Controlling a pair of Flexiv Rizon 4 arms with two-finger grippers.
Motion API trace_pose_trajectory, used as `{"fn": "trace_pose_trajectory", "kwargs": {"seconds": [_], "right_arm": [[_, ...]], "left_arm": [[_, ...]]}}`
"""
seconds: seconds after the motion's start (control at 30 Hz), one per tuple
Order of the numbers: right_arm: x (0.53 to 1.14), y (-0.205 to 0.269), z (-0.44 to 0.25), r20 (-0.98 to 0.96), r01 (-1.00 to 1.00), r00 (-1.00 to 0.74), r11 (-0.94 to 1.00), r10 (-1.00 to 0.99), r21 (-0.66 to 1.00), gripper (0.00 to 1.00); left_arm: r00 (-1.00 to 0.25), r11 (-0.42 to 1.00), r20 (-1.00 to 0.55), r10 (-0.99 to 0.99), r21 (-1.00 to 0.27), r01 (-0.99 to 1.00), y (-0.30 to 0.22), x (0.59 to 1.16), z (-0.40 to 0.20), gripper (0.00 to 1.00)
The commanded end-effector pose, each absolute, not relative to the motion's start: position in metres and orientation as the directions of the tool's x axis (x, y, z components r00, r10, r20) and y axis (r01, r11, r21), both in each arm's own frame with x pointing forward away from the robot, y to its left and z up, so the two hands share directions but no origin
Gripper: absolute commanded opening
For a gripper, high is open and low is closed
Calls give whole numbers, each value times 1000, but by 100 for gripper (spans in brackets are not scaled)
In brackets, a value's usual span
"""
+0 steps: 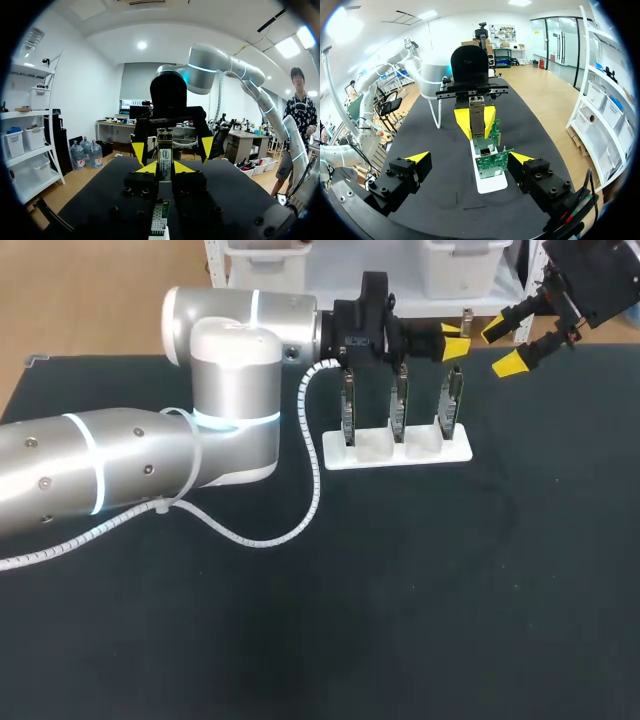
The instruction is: Pick up the optical module with the left hand, and insert it into the network port with the right hand.
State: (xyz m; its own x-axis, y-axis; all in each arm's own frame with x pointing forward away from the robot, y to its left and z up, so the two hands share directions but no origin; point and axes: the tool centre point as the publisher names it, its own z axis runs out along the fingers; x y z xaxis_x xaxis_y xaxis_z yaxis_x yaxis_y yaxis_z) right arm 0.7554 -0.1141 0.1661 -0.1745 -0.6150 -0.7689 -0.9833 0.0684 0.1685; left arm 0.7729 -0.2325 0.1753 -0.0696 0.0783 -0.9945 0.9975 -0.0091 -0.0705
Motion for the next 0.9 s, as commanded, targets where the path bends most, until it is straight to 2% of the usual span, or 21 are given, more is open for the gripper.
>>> {"fn": "trace_pose_trajectory", "kwargs": {"seconds": [0.03, 0.9], "right_arm": [[754, -114, 166, -769, -984, -174, 71, -615, 166, 100], [754, -114, 166, -769, -984, -174, 71, -615, 166, 100]], "left_arm": [[-72, -16, -994, 88, -73, 997, -233, 776, 176, 0], [-75, -18, -992, 101, -77, 997, -233, 776, 173, 0]]}}
